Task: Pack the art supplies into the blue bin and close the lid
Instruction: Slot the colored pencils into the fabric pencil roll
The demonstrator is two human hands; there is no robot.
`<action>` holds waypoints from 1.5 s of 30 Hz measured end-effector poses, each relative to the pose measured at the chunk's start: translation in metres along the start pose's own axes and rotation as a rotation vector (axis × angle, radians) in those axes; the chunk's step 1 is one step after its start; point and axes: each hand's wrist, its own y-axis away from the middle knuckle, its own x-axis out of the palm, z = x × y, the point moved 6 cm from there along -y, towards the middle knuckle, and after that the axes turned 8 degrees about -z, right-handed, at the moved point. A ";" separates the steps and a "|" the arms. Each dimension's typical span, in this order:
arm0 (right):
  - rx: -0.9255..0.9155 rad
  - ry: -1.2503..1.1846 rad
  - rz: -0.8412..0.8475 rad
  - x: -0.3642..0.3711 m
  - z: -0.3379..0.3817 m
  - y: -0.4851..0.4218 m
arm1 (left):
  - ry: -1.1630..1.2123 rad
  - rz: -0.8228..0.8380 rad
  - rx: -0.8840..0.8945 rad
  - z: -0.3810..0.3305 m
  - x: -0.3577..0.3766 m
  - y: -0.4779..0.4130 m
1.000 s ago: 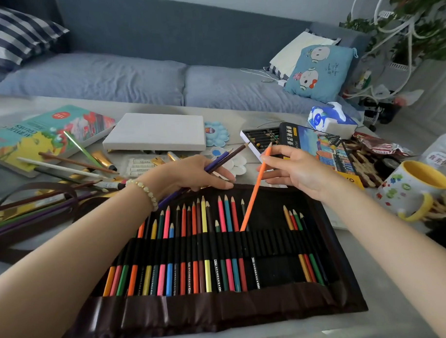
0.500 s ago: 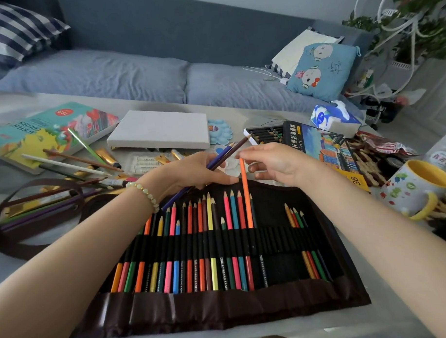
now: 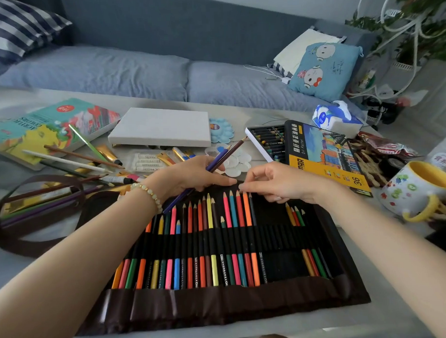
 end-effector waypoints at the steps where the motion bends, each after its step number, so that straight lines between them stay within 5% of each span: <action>1: -0.004 -0.008 -0.031 -0.002 -0.001 -0.001 | -0.002 0.001 0.018 -0.002 0.000 0.001; 6: 0.025 -0.457 -0.398 -0.024 -0.011 -0.012 | 0.141 -0.005 0.127 -0.023 0.003 0.003; 12: 0.042 -0.848 -0.517 -0.034 -0.017 -0.006 | 0.188 0.123 0.174 -0.044 0.023 0.010; 16: -0.044 -1.013 -0.622 -0.066 -0.025 0.006 | 0.151 0.033 0.105 -0.042 0.023 -0.001; 22: -0.034 -0.914 -0.634 -0.069 -0.044 0.014 | -0.447 -0.017 0.099 -0.027 0.029 -0.020; 25: -0.015 -0.874 -0.625 -0.064 -0.048 0.011 | -0.568 0.021 0.123 -0.027 0.033 -0.016; 38: 0.072 -0.680 -0.470 -0.055 -0.045 -0.004 | -0.244 0.142 0.083 -0.018 0.018 -0.005; 45: 0.140 -0.310 -0.335 -0.040 -0.027 -0.021 | -0.141 0.098 0.096 -0.025 0.012 0.005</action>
